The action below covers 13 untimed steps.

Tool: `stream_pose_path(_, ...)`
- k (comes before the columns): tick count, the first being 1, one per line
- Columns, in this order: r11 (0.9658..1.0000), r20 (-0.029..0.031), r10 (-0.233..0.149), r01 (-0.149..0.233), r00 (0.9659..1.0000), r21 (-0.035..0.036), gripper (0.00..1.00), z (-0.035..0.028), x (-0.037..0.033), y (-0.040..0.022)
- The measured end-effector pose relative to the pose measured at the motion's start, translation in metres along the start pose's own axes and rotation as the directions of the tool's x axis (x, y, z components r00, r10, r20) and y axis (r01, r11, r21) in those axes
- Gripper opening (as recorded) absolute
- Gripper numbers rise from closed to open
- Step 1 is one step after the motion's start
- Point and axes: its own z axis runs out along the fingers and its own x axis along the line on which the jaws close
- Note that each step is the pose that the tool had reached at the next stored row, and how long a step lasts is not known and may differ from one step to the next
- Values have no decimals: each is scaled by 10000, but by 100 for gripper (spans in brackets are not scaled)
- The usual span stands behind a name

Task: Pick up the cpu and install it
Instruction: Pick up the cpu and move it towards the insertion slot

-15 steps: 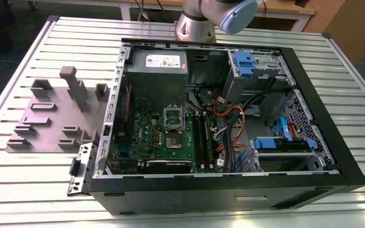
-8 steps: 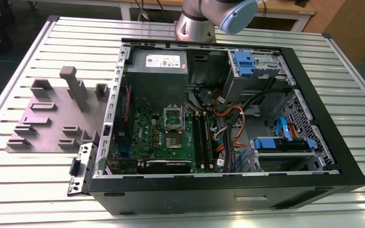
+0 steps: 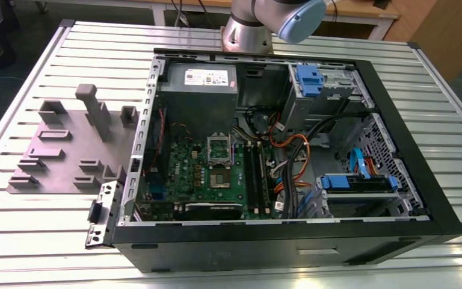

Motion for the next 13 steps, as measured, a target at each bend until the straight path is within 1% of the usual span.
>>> stream_pose_path(13,10000,-1,0,0,10000,1,47,0,-41,1)
